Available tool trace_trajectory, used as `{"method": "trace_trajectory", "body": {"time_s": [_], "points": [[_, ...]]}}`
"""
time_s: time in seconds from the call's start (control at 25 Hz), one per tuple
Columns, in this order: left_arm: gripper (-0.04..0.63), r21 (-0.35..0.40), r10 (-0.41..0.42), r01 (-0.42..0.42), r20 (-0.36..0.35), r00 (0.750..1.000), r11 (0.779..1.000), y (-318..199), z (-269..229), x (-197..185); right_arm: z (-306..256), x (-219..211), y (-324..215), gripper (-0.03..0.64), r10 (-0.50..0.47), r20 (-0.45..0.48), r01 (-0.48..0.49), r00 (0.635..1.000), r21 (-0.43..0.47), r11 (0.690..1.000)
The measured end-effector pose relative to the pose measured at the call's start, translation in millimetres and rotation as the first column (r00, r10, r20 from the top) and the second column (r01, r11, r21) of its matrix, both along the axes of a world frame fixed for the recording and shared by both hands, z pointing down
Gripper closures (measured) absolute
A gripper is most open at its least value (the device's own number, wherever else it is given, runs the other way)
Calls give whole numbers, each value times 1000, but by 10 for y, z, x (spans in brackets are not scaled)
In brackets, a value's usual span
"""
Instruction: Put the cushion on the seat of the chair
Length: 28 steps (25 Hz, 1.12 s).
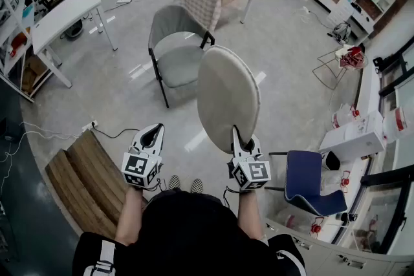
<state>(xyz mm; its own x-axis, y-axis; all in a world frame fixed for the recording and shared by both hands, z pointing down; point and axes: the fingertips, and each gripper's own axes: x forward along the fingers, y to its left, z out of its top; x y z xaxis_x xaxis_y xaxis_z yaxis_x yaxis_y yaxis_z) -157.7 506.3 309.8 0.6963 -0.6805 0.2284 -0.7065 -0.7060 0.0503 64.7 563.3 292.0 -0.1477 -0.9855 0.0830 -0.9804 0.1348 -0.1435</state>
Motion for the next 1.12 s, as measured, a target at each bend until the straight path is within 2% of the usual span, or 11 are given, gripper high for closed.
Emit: {"method": "trace_trajectory", "body": {"time_s": [0.56, 1.12], "points": [[575, 3, -16, 16, -5, 1000, 1000, -133, 31, 304, 160, 236, -156, 560, -32, -21, 31, 999, -23, 999], [575, -4, -109, 109, 5, 994, 994, -326, 208, 513, 338, 564, -477, 560, -105, -10, 105, 994, -31, 994]]}}
